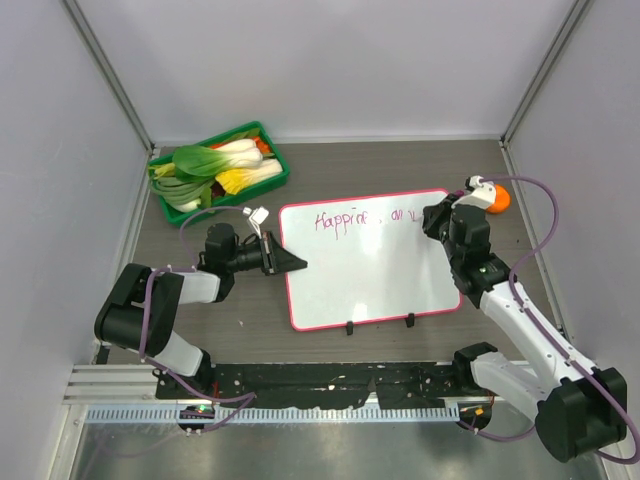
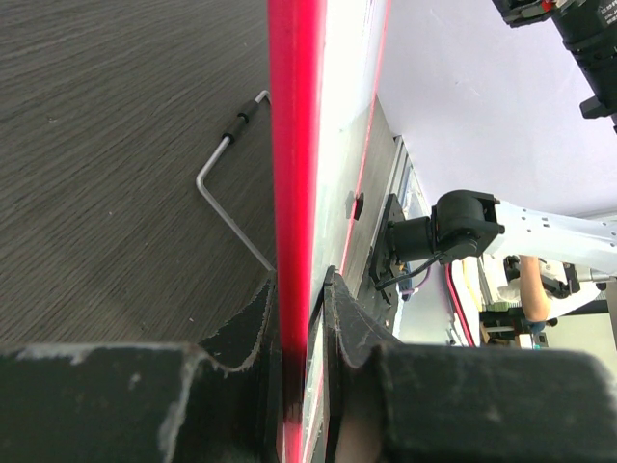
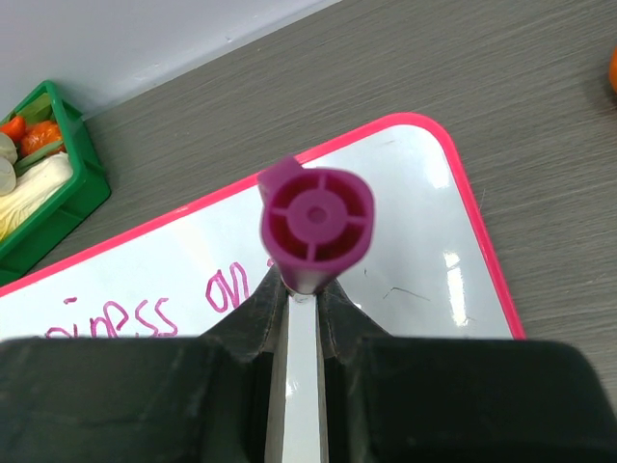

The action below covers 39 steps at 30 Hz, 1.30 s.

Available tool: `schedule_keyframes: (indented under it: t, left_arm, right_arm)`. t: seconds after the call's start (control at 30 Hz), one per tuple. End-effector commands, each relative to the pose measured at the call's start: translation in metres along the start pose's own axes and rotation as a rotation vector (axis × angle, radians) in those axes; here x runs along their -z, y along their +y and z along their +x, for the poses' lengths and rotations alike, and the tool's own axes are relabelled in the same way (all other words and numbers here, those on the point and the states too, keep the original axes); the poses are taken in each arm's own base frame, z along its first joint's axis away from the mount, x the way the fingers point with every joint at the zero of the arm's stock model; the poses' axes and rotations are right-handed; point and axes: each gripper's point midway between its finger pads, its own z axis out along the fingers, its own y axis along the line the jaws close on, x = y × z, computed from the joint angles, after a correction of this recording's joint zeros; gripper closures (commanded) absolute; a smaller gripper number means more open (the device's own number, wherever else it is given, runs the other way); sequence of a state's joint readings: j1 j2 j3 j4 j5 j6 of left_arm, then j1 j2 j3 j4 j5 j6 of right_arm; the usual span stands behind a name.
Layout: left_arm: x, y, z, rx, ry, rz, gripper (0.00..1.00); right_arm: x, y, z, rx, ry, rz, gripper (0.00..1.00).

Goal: Write a sentence on the whiteboard

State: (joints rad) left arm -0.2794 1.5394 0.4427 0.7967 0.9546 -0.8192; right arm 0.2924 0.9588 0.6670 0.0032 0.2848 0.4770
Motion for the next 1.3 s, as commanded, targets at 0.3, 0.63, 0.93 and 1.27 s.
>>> schedule_keyframes:
  t: [0.3, 0.63, 0.93, 1.27]
  left_arm:
    - [-0.001, 0.040, 0.018, -0.020, 0.014, -0.159, 1.00]
    - [-0.001, 0.040, 0.018, -0.022, 0.014, -0.162, 1.00]
    - [0.000, 0.039, 0.018, -0.023, 0.014, -0.160, 1.00]
    - [0.000, 0.040, 0.018, -0.023, 0.015, -0.163, 1.00]
  right_arm:
    - [0.014, 0.004, 0.022, -0.022, 0.080, -0.062, 0.99]
    - [0.033, 0.028, -0.042, -0.058, -0.082, -0.131, 0.99]
    - [0.005, 0.014, -0.049, -0.049, -0.095, -0.026, 0.99]
    - [-0.008, 0.002, -0.060, -0.097, -0.119, -0.019, 0.99]
